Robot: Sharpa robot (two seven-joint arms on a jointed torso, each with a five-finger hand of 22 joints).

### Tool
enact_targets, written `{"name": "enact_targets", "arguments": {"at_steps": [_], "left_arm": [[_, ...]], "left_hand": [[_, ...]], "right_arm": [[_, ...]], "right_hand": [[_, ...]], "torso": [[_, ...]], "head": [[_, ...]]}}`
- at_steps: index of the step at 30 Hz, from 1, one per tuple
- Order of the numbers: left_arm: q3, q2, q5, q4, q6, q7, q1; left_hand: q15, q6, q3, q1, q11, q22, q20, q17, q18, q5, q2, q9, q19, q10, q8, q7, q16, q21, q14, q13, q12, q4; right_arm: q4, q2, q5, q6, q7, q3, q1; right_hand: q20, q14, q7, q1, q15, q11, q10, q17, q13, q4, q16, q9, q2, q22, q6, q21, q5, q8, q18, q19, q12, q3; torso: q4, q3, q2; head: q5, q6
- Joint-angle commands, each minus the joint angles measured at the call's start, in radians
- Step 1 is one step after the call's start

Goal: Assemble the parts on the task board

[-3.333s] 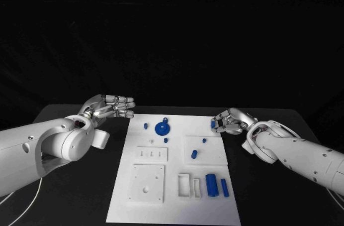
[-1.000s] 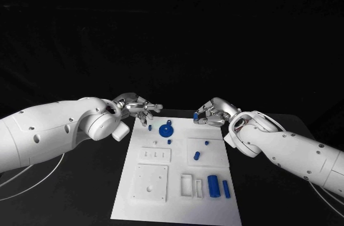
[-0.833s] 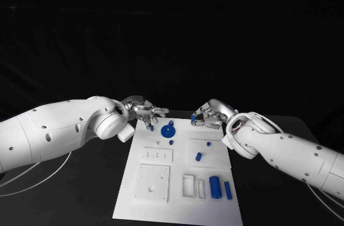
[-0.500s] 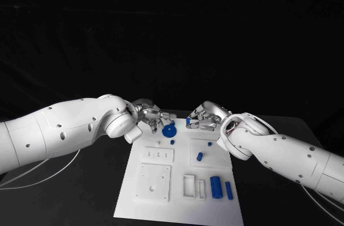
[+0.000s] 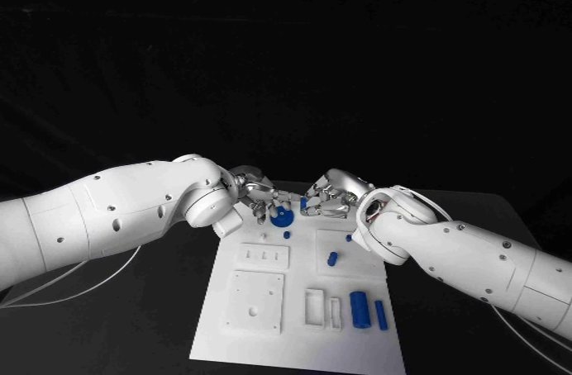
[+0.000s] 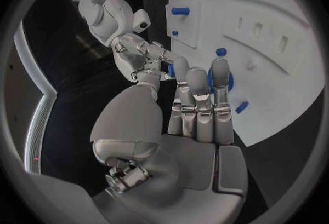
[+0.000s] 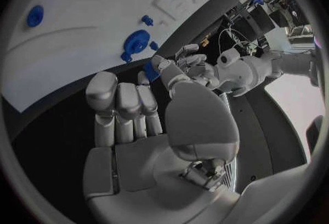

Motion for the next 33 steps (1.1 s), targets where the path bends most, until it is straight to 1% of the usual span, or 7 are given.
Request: {"name": "enact_targets", "arguments": {"at_steps": [1,5,6,7,11,12,33], "left_arm": [[0.001,0.008,-0.032,0.0,0.02,-0.018,0.004],[0.0,0.015,-0.042,-0.004,0.021,-0.024,0.004],[0.0,0.016,-0.045,-0.004,0.022,-0.025,0.004],[0.0,0.018,-0.047,-0.005,0.022,-0.027,0.004],[0.0,0.023,-0.054,-0.007,0.02,-0.032,0.004],[0.0,0.024,-0.056,-0.008,0.02,-0.033,0.004],[-0.001,0.039,-0.067,-0.013,0.05,-0.039,0.004]], "left_hand": [[-0.004,0.009,0.0,0.001,-0.007,0.02,-0.002,0.0,-0.007,-0.005,-0.012,0.034,0.009,0.048,0.0,-0.005,0.006,-0.013,-0.002,0.003,0.007,0.005],[-0.004,0.008,0.0,0.001,-0.007,0.039,-0.002,-0.002,-0.007,-0.004,-0.014,0.06,0.013,0.045,0.0,-0.007,0.007,-0.026,-0.003,0.002,0.005,0.005],[-0.004,0.006,0.001,0.003,-0.008,0.075,-0.002,-0.003,-0.008,-0.005,-0.016,0.069,0.022,0.046,0.0,-0.006,0.009,-0.054,-0.004,0.003,0.005,0.01],[-0.003,-0.003,0.007,0.011,-0.009,0.23,-0.002,-0.009,-0.011,-0.007,-0.023,0.108,0.064,0.047,0.0,-0.005,0.02,-0.176,-0.01,0.007,0.005,0.029],[-0.003,-0.003,0.007,0.011,-0.009,0.23,-0.002,-0.009,-0.011,-0.007,-0.023,0.108,0.064,0.047,0.0,-0.005,0.02,-0.176,-0.01,0.007,0.005,0.029],[-0.003,0.0,0.001,0.002,-0.007,0.241,-0.002,-0.011,-0.012,-0.006,-0.015,0.081,0.073,0.046,0.0,-0.006,0.012,-0.199,-0.005,0.005,0.004,0.01],[-0.003,0.002,-0.003,0.005,-0.007,0.27,-0.001,-0.009,-0.014,-0.004,0.001,0.075,0.081,0.047,0.001,-0.006,0.013,-0.226,-0.006,0.006,0.003,-0.009]], "right_arm": [[0.003,0.006,-0.018,0.023,-0.007,-0.002,0.002],[0.007,0.01,-0.018,0.024,-0.007,-0.003,0.003],[0.008,0.011,-0.018,0.025,-0.007,-0.004,0.003],[0.01,0.012,-0.018,0.025,-0.007,-0.004,0.004],[0.017,0.014,-0.019,0.027,-0.008,-0.005,0.004],[0.019,0.015,-0.019,0.027,-0.008,-0.005,0.004],[0.035,0.022,-0.026,0.041,-0.01,-0.009,0.004]], "right_hand": [[-0.007,0.003,0.001,0.0,-0.006,-0.003,0.0,-0.001,-0.001,0.007,-0.004,0.002,-0.011,0.109,0.006,-0.004,-0.001,0.007,-0.004,0.042,-0.003,0.002],[-0.007,0.003,0.001,0.0,-0.006,-0.003,0.0,-0.001,-0.001,0.007,-0.004,0.002,-0.011,0.109,0.006,-0.004,-0.001,0.007,-0.004,0.042,-0.003,0.002],[-0.007,0.003,0.001,0.0,-0.006,-0.003,0.0,-0.001,-0.001,0.007,-0.004,0.002,-0.011,0.109,0.006,-0.004,-0.001,0.007,-0.004,0.042,-0.003,0.002],[-0.007,0.003,0.001,0.0,-0.006,-0.003,0.0,-0.001,-0.001,0.007,-0.004,0.002,-0.011,0.109,0.006,-0.004,-0.001,0.007,-0.004,0.042,-0.003,0.002],[-0.007,0.003,0.001,0.002,-0.007,-0.003,-0.001,-0.002,-0.002,0.011,-0.006,0.002,-0.012,0.109,0.006,-0.003,0.001,0.006,-0.005,0.042,-0.005,0.002],[-0.007,0.003,0.001,0.002,-0.007,-0.003,-0.001,-0.002,-0.002,0.011,-0.006,0.002,-0.012,0.109,0.006,-0.003,0.001,0.006,-0.005,0.042,-0.005,0.002],[-0.007,0.004,0.0,0.004,-0.007,-0.004,-0.001,-0.002,-0.003,0.029,-0.007,0.002,-0.016,0.109,0.005,-0.005,-0.001,0.007,-0.005,0.043,-0.005,-0.01]], "torso": [[-0.0002,-0.0002,-0.001],[-0.0007,-0.0002,-0.001],[-0.0006,-0.0001,0.0],[-0.0006,0.0,0.0],[-0.0001,0.0,0.0],[0.0005,-0.0001,0.0],[0.0004,-0.0012,0.0]], "head": [[-0.002,0.0],[-0.002,0.0],[-0.002,0.0],[-0.002,0.0],[-0.002,-0.001],[-0.003,-0.001],[-0.004,-0.002]]}}
